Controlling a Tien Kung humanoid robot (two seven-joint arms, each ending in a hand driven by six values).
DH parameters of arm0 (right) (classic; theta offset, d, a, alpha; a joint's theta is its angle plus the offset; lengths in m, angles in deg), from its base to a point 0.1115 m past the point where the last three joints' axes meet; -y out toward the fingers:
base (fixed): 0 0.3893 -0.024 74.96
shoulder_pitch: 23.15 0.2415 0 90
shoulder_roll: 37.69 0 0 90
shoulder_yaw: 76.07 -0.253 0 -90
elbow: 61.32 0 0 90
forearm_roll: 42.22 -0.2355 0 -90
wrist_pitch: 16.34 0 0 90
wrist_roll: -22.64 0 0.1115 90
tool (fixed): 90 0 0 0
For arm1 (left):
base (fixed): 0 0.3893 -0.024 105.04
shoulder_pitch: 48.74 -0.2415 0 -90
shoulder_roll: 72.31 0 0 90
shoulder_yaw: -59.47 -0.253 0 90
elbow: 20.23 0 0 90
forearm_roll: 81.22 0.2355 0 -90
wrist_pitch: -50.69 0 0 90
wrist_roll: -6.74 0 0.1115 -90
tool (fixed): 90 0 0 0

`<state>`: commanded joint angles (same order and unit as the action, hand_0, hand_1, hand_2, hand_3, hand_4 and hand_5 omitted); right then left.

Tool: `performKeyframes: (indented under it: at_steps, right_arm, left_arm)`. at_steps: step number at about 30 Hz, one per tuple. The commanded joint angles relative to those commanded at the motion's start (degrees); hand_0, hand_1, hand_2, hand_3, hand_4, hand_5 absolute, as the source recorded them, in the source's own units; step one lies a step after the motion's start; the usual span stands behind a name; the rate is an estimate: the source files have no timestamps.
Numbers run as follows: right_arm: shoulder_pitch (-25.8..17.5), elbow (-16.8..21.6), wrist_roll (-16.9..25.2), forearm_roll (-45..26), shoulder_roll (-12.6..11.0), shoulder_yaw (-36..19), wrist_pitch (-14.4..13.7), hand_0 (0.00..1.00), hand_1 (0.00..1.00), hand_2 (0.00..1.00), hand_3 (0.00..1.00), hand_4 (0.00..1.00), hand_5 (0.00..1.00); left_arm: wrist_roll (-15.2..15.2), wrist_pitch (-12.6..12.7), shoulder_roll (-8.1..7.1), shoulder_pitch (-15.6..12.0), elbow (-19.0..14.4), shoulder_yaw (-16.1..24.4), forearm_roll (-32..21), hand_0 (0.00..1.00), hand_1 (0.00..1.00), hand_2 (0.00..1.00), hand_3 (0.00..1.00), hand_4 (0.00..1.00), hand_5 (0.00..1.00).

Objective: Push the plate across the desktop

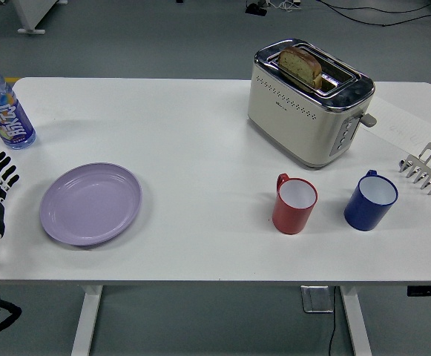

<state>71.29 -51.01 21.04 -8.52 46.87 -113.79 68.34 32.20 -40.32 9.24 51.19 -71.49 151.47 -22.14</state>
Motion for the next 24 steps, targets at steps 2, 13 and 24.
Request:
performKeyframes:
  at_steps: [2,13,24]
  right_arm:
    - [0.06,0.0,0.0,-0.05,0.01,0.05,0.0,0.669,0.658,0.736,0.691,0.3,0.308]
    - [0.49,0.0,-0.1,0.02,0.0,0.09,0.04,0.669,0.657,0.736,0.691,0.299,0.305]
    - [0.66,0.0,-0.1,0.14,-0.02,0.21,0.07,0.667,0.658,0.735,0.69,0.299,0.307]
  left_arm:
    - [0.1,0.07,0.1,0.1,0.09,-0.33,-0.05,0.845,0.882,0.899,0.843,0.537,0.998]
    - [0.93,0.67,0.46,0.22,0.67,-3.0,-0.75,0.854,0.886,0.898,0.831,0.524,0.998]
    - [1.67,1.27,2.12,1.11,1.04,-4.83,-0.34,0.856,0.887,0.897,0.824,0.523,0.998]
